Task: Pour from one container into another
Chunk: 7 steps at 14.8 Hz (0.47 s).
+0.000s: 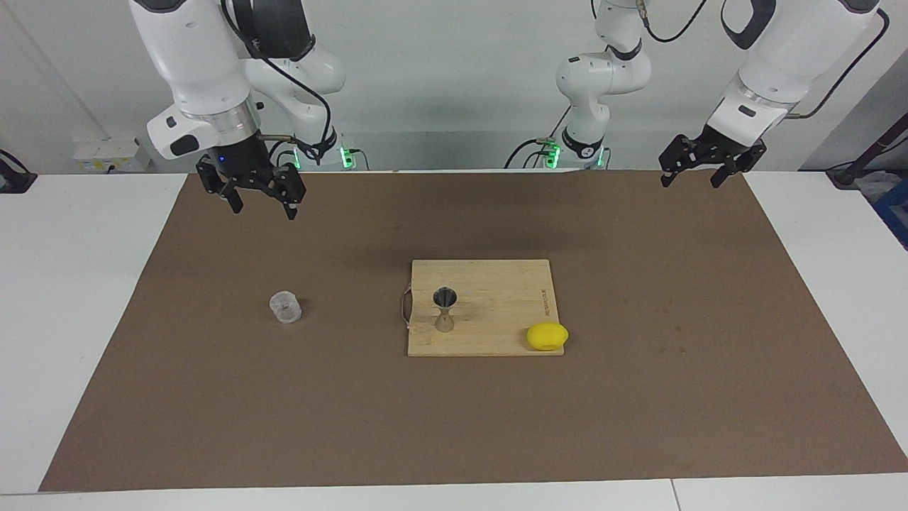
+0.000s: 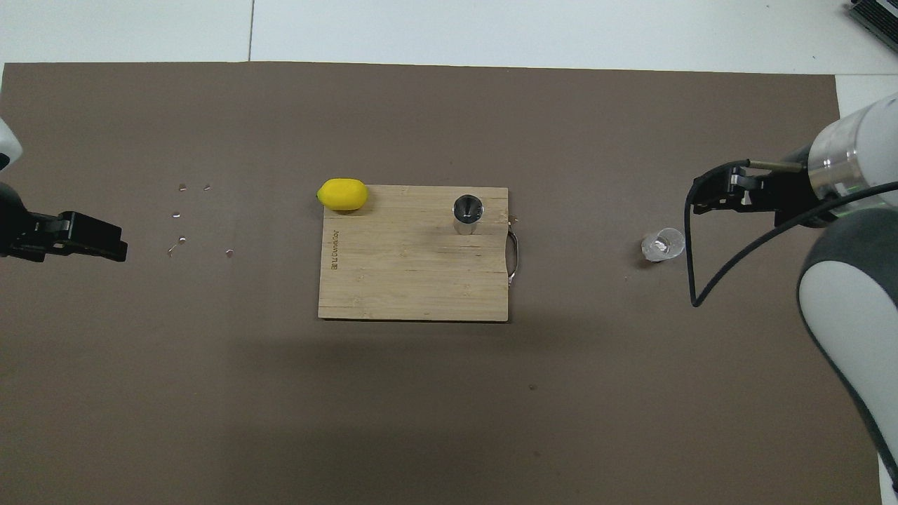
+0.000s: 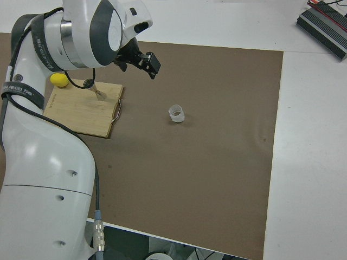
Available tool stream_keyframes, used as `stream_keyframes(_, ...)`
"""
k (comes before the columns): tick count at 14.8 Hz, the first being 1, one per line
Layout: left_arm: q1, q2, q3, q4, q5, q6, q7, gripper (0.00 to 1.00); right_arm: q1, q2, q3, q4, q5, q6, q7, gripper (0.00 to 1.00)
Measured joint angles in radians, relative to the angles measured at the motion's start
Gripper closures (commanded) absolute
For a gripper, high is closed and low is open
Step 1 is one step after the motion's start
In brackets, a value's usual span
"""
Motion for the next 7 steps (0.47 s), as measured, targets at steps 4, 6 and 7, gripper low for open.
stream_keyframes(4, 0.000, 0.000, 0.000, 0.000, 0.000, 0.000, 0.000, 0.00, 0.000, 0.005, 0.000, 0.042, 0.000, -0.095, 0.000, 0.00)
stream_keyframes(6, 0.000, 0.000, 0.000, 0.000, 0.000, 0.000, 0.000, 0.00, 0.000, -0.007, 0.000, 0.008, 0.000, -0.100, 0.000, 0.00)
stream_keyframes(7, 0.000, 0.000, 0.000, 0.000, 0.000, 0.000, 0.000, 0.00, 0.000, -0.019, 0.000, -0.016, 0.000, -0.095, 0.000, 0.00)
